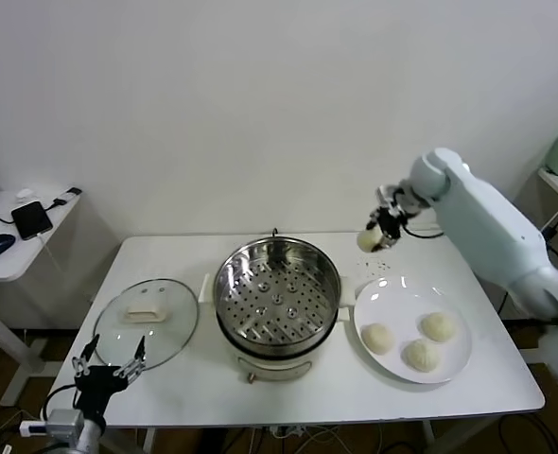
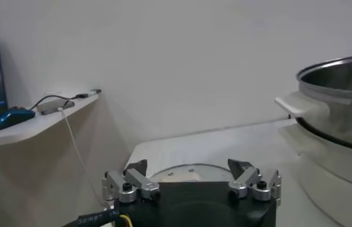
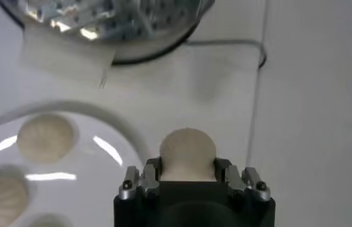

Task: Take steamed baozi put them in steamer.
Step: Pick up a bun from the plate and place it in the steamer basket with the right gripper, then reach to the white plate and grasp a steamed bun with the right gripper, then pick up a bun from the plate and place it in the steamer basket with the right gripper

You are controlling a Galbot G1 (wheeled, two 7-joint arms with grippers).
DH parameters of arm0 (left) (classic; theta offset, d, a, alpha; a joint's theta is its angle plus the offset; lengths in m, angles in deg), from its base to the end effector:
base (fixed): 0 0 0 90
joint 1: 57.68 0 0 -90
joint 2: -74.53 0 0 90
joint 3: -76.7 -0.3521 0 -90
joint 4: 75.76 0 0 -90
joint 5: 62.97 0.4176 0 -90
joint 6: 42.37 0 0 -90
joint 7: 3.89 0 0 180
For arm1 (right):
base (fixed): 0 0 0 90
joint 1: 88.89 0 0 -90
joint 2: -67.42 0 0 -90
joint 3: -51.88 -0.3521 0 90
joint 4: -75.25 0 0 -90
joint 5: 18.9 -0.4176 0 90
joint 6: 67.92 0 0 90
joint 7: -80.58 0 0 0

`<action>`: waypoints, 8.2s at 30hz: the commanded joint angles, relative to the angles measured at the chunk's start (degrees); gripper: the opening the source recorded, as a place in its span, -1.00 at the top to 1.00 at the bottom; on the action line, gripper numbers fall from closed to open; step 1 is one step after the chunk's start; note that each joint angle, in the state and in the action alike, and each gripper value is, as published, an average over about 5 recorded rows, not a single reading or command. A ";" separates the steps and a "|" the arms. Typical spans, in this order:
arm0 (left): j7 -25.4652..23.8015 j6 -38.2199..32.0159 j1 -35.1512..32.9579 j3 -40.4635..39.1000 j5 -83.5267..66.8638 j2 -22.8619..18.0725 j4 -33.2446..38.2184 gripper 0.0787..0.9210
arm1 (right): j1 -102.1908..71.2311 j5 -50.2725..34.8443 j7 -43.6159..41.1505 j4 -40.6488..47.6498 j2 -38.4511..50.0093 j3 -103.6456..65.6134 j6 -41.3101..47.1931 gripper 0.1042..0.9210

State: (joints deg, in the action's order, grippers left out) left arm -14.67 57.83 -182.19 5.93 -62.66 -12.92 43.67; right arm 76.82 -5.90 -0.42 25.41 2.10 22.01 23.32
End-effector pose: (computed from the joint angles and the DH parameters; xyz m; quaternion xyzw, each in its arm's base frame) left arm 0.2029 0.1262 -0.3111 0.0468 -0.9859 -0.0853 0.1363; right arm 0.6984 -0.0080 -0.0139 0.5635 -0.5394 0.5632 0.2727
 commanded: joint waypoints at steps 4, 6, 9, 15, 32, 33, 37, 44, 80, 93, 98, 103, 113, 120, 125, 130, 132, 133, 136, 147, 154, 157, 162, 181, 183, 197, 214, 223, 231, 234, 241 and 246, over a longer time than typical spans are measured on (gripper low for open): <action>0.34 0.12 -0.07 0.58 -0.15 -0.83 1.95 -0.77 | 13.50 -17.90 -5.07 11.58 -14.07 10.75 -15.37 -0.14; 0.43 0.22 0.04 0.81 -0.56 -1.12 2.19 -0.77 | 13.58 -19.53 -4.90 13.38 -15.99 12.30 -22.47 -0.14; 0.76 0.15 0.00 0.94 -0.91 -1.23 2.13 -0.77 | 13.63 -18.55 -4.64 12.80 -17.46 15.37 -30.62 -0.14; 1.40 0.09 -0.34 1.27 -1.59 -1.60 2.58 -0.77 | 12.10 -12.53 -5.67 8.42 -18.88 20.64 -44.21 -0.14; 2.87 0.31 -0.02 1.58 -2.56 -2.67 2.96 -0.77 | 4.19 3.75 -3.81 3.65 -18.78 18.20 -51.24 -0.15; 2.97 0.33 0.03 1.56 -2.71 -2.68 2.98 -0.77 | 3.50 5.47 -3.19 4.34 -19.20 17.29 -51.24 -0.15; 3.08 0.37 -0.03 1.45 -2.92 -2.63 2.97 -0.77 | 0.96 8.77 -1.78 5.97 -20.55 14.58 -51.24 -0.15; 3.07 0.44 0.05 1.39 -2.91 -2.52 2.67 -0.77 | -2.05 14.60 3.08 8.30 -21.60 12.03 -51.24 -0.14; 2.02 1.83 0.84 -0.48 -2.94 -2.00 3.23 -0.77 | 12.00 -13.03 -5.24 -16.63 2.16 15.62 10.15 -0.76; 1.55 2.08 0.69 -1.39 -3.17 -0.97 3.29 -0.77 | 7.83 -20.98 4.11 -32.68 25.68 16.08 29.70 -0.76; 1.39 2.34 0.74 -1.48 -3.22 -0.67 3.49 -0.77 | 1.96 -19.19 3.69 -36.89 30.22 12.88 29.86 -0.76; 0.89 2.97 0.83 -1.51 -3.35 -0.59 3.80 -0.77 | -8.19 -13.30 3.48 -38.46 30.99 7.05 28.09 -0.76; 0.24 3.88 -1.26 -2.01 -5.10 -0.33 5.15 -0.77 | -29.60 0.76 3.53 -37.46 27.16 -4.62 22.71 -0.76; -0.13 4.06 -1.52 -2.05 -4.58 -0.34 5.21 -0.77 | -34.27 3.03 4.39 -34.67 24.37 -7.18 20.54 -0.76; -0.30 3.90 -1.73 -2.20 -4.40 -0.44 5.15 -0.77 | -35.76 4.29 4.86 -33.06 22.64 -8.21 18.70 -0.76; -0.29 3.74 -1.97 -2.30 -4.30 -0.44 5.05 -0.77 | -35.96 6.07 4.63 -30.88 21.09 -9.02 16.90 -0.76; -0.27 3.66 -2.01 -2.27 -4.15 -0.41 4.91 -0.77 | -35.74 6.51 4.41 -30.33 20.72 -8.98 16.48 -0.76; -0.27 3.64 -2.01 -2.25 -4.09 -0.41 4.86 -0.77 | -35.64 6.66 4.33 -30.12 20.60 -8.93 16.36 -0.76; -0.27 3.60 -2.01 -2.20 -4.11 -0.39 4.76 -0.77 | -35.43 6.96 4.20 -29.38 20.22 -8.80 16.24 -0.76; -0.35 3.74 -1.61 -2.32 -4.08 -0.48 4.30 -0.77 | -34.32 7.74 3.99 -25.50 17.66 -7.78 15.98 -0.76; -0.48 3.89 -0.98 -2.45 -3.98 -0.49 3.59 -0.77 | -33.92 7.90 3.45 -24.43 17.09 -7.43 15.75 -0.76; -0.48 3.94 -0.64 -2.61 -3.87 -0.51 3.14 -0.77 | -33.98 7.88 3.85 -24.00 16.63 -7.50 15.77 -0.76; -0.49 3.91 -0.54 -2.79 -3.87 -0.41 2.77 -0.77 | -34.12 7.82 4.18 -23.60 16.29 -7.58 15.85 -0.76; -0.34 3.77 -0.07 -4.19 -4.04 -0.43 3.12 -0.77 | -30.39 2.60 4.02 -28.78 22.80 -7.62 17.99 -0.16; -0.26 3.73 0.19 -4.53 -3.97 -0.46 3.23 -0.77 | -27.37 -0.02 3.81 -30.87 25.34 -5.98 19.03 -0.16; 0.50 3.35 1.71 -5.84 -1.66 -0.14 3.33 -0.77 | 21.68 -32.40 3.92 -37.81 23.45 29.85 35.63 -0.16; 0.79 3.84 2.62 -4.55 -3.43 -0.25 2.66 -0.77 | 19.80 -41.18 10.77 -20.47 -10.33 38.83 41.70 -0.16; 0.74 4.09 3.38 -4.30 -4.60 -0.12 2.67 -0.77 | 12.41 -35.18 12.17 -10.46 -18.20 38.58 41.70 -0.16; 0.74 4.00 3.93 -5.48 -4.78 0.22 2.15 -0.77 | 7.22 -32.18 15.27 -6.86 -20.93 37.72 42.18 -0.16; 0.74 4.07 4.30 -5.60 -4.91 0.28 1.95 -0.77 | 6.47 -31.59 15.50 -5.53 -21.98 37.15 42.15 -0.16; 0.73 4.04 4.68 -5.86 -5.02 0.28 1.39 -0.77 | 5.56 -31.27 15.46 -5.19 -22.64 37.21 42.21 -0.16; 0.77 4.01 4.78 -6.08 -5.03 0.24 1.30 -0.77 | 5.24 -31.20 15.59 -6.06 -22.18 37.19 42.51 -0.23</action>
State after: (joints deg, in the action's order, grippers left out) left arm -13.91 61.87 -177.49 -0.02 -67.61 -12.73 45.06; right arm 83.54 -37.68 14.72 17.77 -18.24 59.18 64.27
